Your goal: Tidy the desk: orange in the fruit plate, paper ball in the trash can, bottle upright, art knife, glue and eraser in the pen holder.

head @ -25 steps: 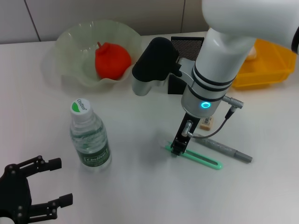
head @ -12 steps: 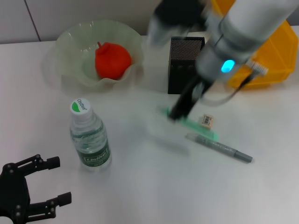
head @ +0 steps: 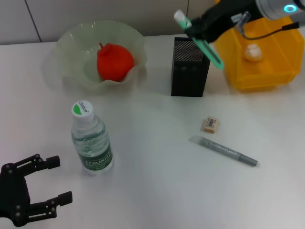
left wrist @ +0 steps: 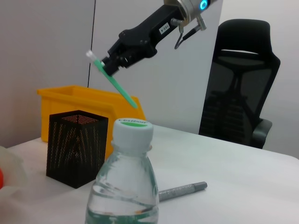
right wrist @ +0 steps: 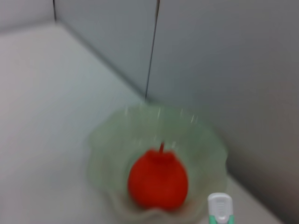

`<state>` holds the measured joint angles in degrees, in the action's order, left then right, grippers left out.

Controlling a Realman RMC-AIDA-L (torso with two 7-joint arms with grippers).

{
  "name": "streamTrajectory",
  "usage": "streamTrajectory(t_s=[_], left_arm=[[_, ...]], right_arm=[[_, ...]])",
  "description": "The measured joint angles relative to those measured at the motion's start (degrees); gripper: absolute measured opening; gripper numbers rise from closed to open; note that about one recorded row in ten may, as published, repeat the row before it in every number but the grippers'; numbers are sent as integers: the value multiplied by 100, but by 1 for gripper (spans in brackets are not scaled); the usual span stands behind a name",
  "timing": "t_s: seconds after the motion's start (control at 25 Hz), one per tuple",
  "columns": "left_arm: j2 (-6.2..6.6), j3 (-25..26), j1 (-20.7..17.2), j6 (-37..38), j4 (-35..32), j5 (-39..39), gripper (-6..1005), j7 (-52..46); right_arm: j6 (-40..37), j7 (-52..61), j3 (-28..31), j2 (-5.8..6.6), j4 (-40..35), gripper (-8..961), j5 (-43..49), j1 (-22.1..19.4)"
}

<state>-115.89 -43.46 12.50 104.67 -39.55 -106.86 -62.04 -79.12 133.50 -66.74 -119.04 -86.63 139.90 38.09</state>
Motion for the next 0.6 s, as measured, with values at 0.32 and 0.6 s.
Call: streamTrajectory(t_s=[0.32,0.6], left_arm=[[-64,64,49,-33,0,-1,842,-27],[-84,146,59,-41,0,-1,842,-104]], right_arm=[[1268,-1540,28,-4,538,165,-1575,-558],[2050,-2776,59,4,1481,165,-2307,-578]])
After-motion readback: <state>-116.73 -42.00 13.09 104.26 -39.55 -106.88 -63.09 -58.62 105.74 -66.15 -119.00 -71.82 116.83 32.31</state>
